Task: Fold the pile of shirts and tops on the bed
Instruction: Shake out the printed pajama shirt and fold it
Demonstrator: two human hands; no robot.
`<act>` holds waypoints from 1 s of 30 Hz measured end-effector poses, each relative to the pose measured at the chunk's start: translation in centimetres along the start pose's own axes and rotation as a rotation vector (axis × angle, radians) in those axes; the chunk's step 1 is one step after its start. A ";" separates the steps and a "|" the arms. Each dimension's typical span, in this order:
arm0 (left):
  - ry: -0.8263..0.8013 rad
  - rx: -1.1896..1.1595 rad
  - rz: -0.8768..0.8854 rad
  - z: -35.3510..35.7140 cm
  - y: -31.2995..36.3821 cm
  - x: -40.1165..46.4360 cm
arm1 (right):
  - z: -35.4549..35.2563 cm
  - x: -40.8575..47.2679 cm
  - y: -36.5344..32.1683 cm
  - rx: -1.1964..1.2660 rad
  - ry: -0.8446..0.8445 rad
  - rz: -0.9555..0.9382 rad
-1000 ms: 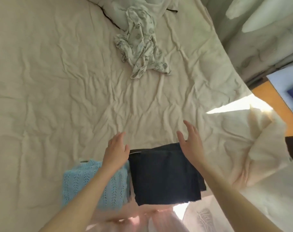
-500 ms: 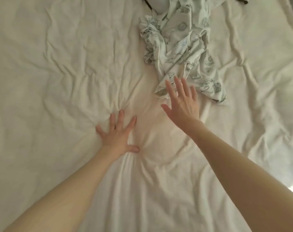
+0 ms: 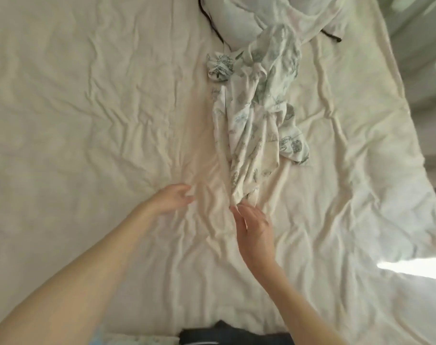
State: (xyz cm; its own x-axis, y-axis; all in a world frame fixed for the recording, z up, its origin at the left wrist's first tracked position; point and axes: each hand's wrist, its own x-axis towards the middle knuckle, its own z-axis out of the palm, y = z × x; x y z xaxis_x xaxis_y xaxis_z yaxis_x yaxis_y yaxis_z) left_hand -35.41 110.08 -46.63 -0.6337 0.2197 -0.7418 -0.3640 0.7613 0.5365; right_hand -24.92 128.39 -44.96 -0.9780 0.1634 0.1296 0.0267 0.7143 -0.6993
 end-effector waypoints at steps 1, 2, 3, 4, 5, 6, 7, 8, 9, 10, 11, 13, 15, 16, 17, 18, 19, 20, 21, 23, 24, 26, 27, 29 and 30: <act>-0.020 -0.252 -0.039 0.0 0.5 -3.2 | -1.4 -2.4 -1.4 -0.003 -0.015 -0.021; -0.077 -0.445 -0.089 0.3 1.3 -6.5 | -2.7 -4.5 -2.8 0.025 -0.049 -0.022; -0.161 -0.588 -0.130 0.9 2.0 -9.7 | -3.9 -6.5 -4.3 0.070 -0.090 -0.002; -0.230 -0.693 -0.138 1.8 2.8 -12.6 | -5.1 -7.9 -6.0 0.106 -0.135 0.022; -0.264 -0.773 -0.124 3.0 3.5 -15.0 | -6.3 -9.3 -7.6 0.135 -0.172 0.033; -0.247 -0.847 -0.109 4.3 4.4 -17.3 | -7.5 -10.4 -9.4 0.159 -0.207 0.035; -0.174 -0.909 -0.110 5.4 5.1 -19.1 | -8.7 -11.4 -10.8 0.186 -0.234 0.024; -0.074 -0.945 -0.119 6.2 5.9 -20.9 | -10.0 -12.3 -12.1 0.189 -0.244 0.007; 0.024 -0.951 -0.122 6.7 6.3 -22.6 | -11.2 -13.0 -13.0 0.192 -0.251 0.001; 0.105 -0.936 -0.103 6.9 6.2 -24.2 | -12.4 -13.7 -13.8 0.215 -0.278 0.033; 0.172 -0.905 -0.071 6.9 5.9 -25.9 | -13.6 -14.4 -14.6 0.260 -0.311 0.080; 0.272 -0.813 0.006 6.0 4.4 -29.5 | -15.7 -15.9 -15.8 0.318 -0.353 0.219; 0.340 -0.678 0.067 4.6 2.4 -33.3 | -16.7 -16.9 -16.5 0.301 -0.332 0.354; 0.373 -0.600 0.096 3.8 1.2 -35.1 | -16.7 -17.3 -16.9 0.300 -0.326 0.413; 0.416 -0.521 0.126 3.0 0.0 -36.8 | -16.3 -17.5 -17.4 0.314 -0.320 0.466; 0.473 -0.450 0.157 2.1 -1.1 -38.5 | -15.8 -17.8 -18.2 0.330 -0.325 0.513; 0.541 -0.389 0.192 1.1 -2.1 -40.1 | -15.1 -18.0 -19.5 0.322 -0.341 0.537; 0.608 -0.328 0.228 0.1 -2.9 -41.5 | -14.2 -18.3 -20.9 0.277 -0.358 0.520; 0.664 -0.266 0.259 -1.0 -3.7 -43.0 | -13.2 -18.6 -22.4 0.211 -0.372 0.464; 0.743 -0.187 0.313 -3.4 -5.3 -46.2 | -11.0 -19.1 -26.0 0.129 -0.402 0.327; 0.773 -0.198 0.332 -4.6 -6.1 -47.6 | -10.0 -19.3 -27.9 0.120 -0.431 0.275; 0.825 -0.326 0.358 -7.5 -8.2 -50.5 | -7.4 -19.7 -31.6 0.085 -0.511 0.161; 0.837 -0.416 0.369 -9.0 -9.3 -52.0 | -5.9 -19.9 -33.3 0.022 -0.544 0.097; 0.865 -0.553 0.411 -12.1 -12.1 -55.2 | -2.7 -20.3 -36.7 -0.110 -0.539 -0.030; 0.868 -0.592 0.441 -13.8 -13.6 -56.9 | -1.1 -20.5 -38.4 -0.155 -0.509 -0.085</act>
State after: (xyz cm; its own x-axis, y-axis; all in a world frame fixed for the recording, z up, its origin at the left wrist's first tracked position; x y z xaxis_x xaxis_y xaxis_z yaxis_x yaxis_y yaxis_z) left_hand -3.82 78.88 -6.18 -0.9608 -0.2748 -0.0358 -0.1114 0.2644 0.9580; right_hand -5.67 98.39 -20.02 -0.9537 -0.2218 -0.2029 -0.0640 0.8092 -0.5840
